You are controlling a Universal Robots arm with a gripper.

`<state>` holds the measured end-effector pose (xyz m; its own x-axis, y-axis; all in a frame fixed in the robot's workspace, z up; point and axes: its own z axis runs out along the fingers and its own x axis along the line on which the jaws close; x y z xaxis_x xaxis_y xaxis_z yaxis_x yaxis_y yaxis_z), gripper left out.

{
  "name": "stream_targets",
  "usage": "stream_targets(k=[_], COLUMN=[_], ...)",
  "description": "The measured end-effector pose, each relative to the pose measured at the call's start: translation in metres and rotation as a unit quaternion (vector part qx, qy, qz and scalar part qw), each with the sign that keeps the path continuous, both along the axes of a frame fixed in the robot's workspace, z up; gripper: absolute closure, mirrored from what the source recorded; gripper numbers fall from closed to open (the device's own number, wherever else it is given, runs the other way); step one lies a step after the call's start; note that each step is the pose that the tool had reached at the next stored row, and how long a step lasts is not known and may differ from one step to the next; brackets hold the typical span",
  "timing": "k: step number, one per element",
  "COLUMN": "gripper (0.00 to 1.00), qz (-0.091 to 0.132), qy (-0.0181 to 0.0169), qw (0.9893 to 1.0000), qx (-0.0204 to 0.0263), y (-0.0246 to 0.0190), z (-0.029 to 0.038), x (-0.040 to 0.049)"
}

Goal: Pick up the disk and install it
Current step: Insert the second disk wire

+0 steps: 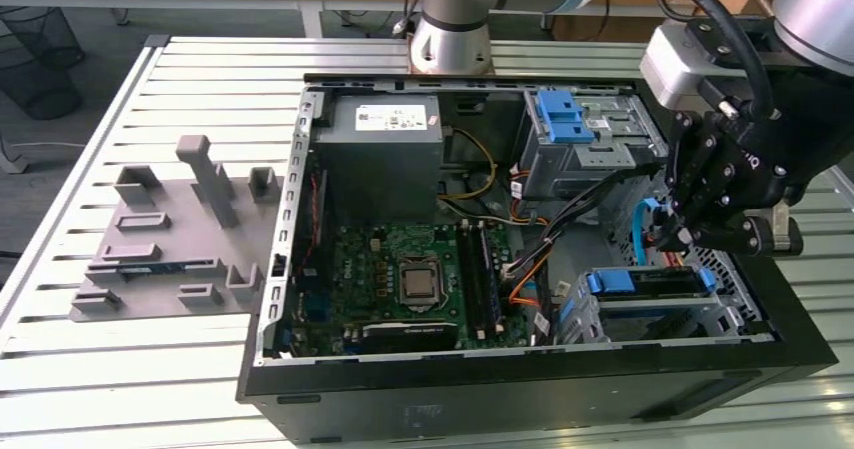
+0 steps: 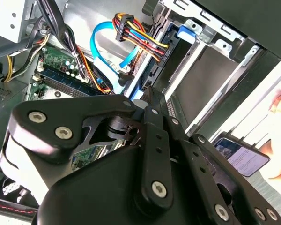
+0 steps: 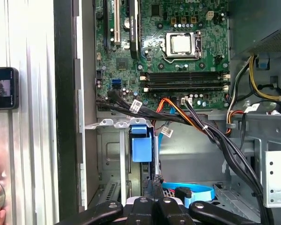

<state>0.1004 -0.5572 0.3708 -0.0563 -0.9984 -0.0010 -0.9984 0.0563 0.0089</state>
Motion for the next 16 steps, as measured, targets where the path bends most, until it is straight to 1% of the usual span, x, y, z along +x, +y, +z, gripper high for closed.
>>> stream_targets(k=[4, 11, 14, 16], gripper=[0.89, 0.89, 0.89, 0.89], qz=[0.0, 0.0, 0.0, 0.0], qy=[-0.001, -0.0021, -0.0027, -0.0032], qw=[1.0, 1.0, 1.0, 1.0], qx=[-0.0001, 0.0, 0.0001, -0.0001], y=[0.0008, 0.0037, 0.0053, 0.0072], z=[0.0023, 0.0099, 0.0121, 0.0128], x=[-0.0005, -0.0019, -0.0023, -0.0024])
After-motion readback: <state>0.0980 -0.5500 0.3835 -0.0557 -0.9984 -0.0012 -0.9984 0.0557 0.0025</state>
